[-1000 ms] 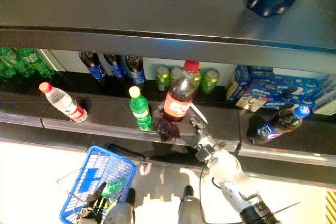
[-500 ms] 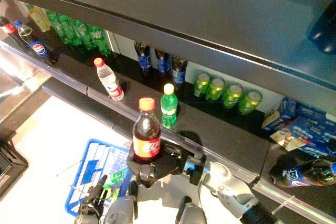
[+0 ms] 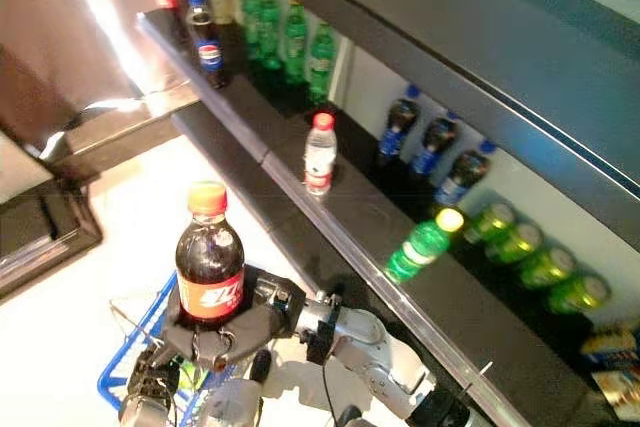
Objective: Pick up the drink and place into the basket.
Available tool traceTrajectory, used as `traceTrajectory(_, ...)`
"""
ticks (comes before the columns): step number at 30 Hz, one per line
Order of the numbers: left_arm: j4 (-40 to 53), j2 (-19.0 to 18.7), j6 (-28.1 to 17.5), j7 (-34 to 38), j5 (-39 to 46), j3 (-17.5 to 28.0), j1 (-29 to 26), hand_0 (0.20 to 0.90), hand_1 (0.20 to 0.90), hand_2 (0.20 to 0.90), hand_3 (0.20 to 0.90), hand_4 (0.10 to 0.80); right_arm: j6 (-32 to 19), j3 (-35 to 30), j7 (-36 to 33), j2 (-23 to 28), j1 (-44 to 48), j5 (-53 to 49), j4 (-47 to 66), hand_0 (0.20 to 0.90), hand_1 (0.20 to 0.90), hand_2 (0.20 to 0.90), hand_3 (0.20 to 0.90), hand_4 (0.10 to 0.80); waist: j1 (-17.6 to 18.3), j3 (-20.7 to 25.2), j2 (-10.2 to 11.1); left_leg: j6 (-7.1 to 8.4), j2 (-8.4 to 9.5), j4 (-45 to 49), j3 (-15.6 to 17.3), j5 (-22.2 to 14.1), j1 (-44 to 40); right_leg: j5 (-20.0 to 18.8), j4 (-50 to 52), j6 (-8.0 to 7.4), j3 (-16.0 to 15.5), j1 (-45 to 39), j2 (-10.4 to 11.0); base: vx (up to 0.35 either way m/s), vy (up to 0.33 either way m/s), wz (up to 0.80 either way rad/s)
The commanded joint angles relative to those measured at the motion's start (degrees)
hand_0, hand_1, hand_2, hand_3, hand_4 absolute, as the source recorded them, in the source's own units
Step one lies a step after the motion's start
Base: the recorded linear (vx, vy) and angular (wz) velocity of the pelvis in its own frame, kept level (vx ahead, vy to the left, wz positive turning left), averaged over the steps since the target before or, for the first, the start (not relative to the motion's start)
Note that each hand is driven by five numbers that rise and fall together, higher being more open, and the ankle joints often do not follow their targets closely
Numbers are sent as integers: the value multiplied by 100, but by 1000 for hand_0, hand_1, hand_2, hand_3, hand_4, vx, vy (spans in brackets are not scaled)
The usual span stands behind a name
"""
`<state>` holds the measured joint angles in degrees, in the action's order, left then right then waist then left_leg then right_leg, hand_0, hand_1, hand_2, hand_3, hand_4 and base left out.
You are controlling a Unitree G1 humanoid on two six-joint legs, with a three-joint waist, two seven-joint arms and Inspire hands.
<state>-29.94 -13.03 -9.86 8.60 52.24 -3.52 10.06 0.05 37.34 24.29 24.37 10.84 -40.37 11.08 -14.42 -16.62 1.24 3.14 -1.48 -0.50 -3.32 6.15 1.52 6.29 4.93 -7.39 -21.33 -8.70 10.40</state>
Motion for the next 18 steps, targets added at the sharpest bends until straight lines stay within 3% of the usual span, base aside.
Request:
traceTrajectory(1, 1992, -869, -686, -607, -986, 1, -673, 300, 300, 300, 200, 100, -1022, -211, -588, -674, 907, -395, 553, 300, 300, 300, 200, 100, -144, 549, 58, 74, -44, 381, -49, -532, -200, -436, -419, 191, 164, -42, -154, 35, -65, 65)
traceTrajectory(10, 3065, -1247, -214, -1237, -1122, 41, -455, 300, 300, 300, 200, 100, -1076, -258, -2411, -1048, 2106, 158, 158, 300, 300, 300, 200, 100, -857, 544, 148, 159, -62, 74, -503, -294, -233, -440, -596, 290, -311, -327, -276, 40, -70, 33)
traceTrajectory(18, 3641, -1429, -16, -1952, -1108, 254, -94, 300, 300, 300, 200, 100, -1083, -331, -3252, -1005, 2547, 704, -147, 300, 300, 300, 200, 100, -1218, 630, 98, 191, 49, 158, -822, -220, -131, -387, -549, 340, -583, -456, -266, 56, -2, 21)
